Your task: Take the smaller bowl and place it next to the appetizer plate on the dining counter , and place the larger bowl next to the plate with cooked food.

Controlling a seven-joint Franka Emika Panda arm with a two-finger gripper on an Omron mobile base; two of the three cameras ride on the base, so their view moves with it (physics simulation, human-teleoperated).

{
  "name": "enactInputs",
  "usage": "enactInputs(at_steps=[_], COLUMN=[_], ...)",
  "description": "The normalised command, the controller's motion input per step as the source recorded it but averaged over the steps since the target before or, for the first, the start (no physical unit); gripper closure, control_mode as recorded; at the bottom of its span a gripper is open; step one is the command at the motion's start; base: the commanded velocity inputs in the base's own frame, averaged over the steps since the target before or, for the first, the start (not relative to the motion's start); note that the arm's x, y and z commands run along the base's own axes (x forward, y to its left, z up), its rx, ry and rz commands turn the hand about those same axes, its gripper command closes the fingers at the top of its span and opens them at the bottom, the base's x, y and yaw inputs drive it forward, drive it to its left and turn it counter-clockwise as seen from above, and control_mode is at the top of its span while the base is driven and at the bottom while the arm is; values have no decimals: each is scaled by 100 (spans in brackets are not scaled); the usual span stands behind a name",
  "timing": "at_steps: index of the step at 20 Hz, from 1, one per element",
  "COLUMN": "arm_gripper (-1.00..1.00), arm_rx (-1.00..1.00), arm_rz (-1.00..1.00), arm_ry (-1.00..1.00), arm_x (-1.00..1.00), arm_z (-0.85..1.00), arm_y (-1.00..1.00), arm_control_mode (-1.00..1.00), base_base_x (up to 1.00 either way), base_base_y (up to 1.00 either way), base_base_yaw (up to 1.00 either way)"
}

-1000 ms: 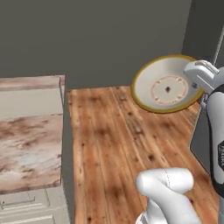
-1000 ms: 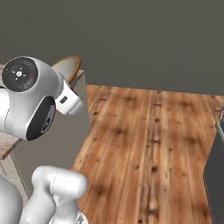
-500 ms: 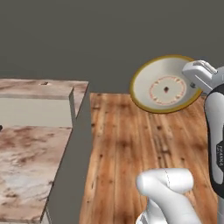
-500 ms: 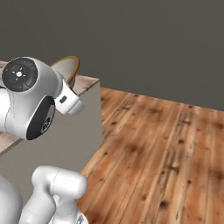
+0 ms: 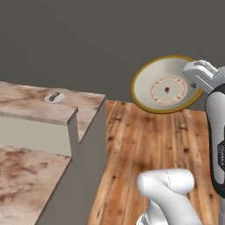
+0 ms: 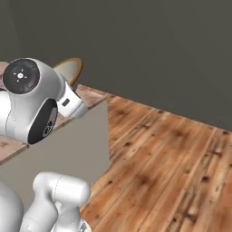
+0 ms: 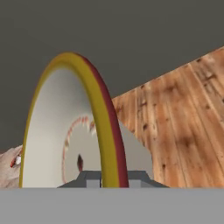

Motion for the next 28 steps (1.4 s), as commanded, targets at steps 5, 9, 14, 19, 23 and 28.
enactInputs(at_steps=[5, 9, 14, 19, 23, 28], arm_gripper=[100, 100, 100, 100, 100, 100], arm_rx=[0, 0, 0, 0, 0, 0], arm_rz=[0, 0, 0, 0, 0, 0], arm_ry=[0, 0, 0, 0, 0, 0], arm_x=[0, 0, 0, 0, 0, 0], arm_z=[0, 0, 0, 0, 0, 0], arm_y=[0, 0, 0, 0, 0, 0], arm_control_mode=[100, 100, 100, 100, 100, 100], base_base_x=[100, 100, 100, 100, 100, 100], base_base_y=[-73, -82, -87, -94, -93, -79], base_base_yaw=[33, 33, 35, 39, 44, 42])
